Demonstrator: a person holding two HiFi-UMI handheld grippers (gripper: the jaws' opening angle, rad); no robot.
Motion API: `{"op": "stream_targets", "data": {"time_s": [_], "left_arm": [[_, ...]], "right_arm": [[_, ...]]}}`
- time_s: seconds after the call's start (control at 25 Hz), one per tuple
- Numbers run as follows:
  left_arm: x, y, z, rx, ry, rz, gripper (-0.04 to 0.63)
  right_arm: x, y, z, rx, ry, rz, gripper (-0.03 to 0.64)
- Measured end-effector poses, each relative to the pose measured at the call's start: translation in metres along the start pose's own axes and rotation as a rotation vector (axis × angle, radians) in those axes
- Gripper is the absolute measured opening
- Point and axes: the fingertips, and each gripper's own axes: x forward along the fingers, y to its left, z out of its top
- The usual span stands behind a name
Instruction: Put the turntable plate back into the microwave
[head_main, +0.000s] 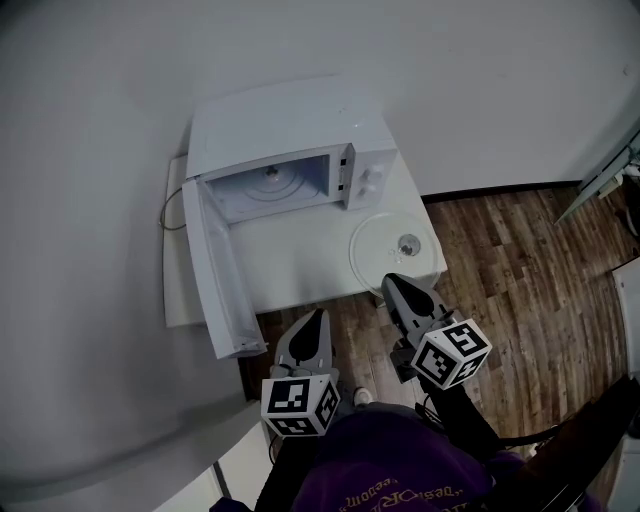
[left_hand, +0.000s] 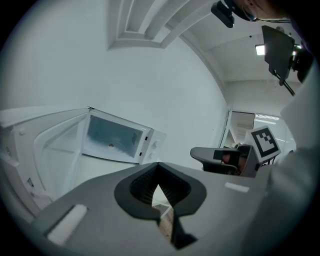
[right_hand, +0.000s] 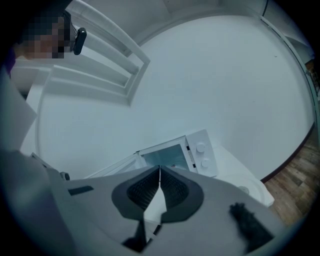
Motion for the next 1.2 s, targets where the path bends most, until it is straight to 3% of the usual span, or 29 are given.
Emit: {"op": "stream_targets", "data": {"time_s": [0.44, 0.76, 1.2], "left_arm": [[0.033, 0.018, 0.013, 0.002, 0.033, -0.110, 0.005], [0.048, 0.013, -0.004, -0.022, 0.094, -0.191, 0.005], [0.077, -0.001, -0.021, -0.052, 0.159, -0.191, 0.005]], "right_arm": [[0.040, -0.003, 0.003, 0.000, -0.011, -0.066, 0.012], [0.049, -0.007, -0.007, 0.006, 0.018, -0.110, 0.012], [0.050, -0.041, -0.013, 0.024, 0.067, -0.128, 0.012]]}}
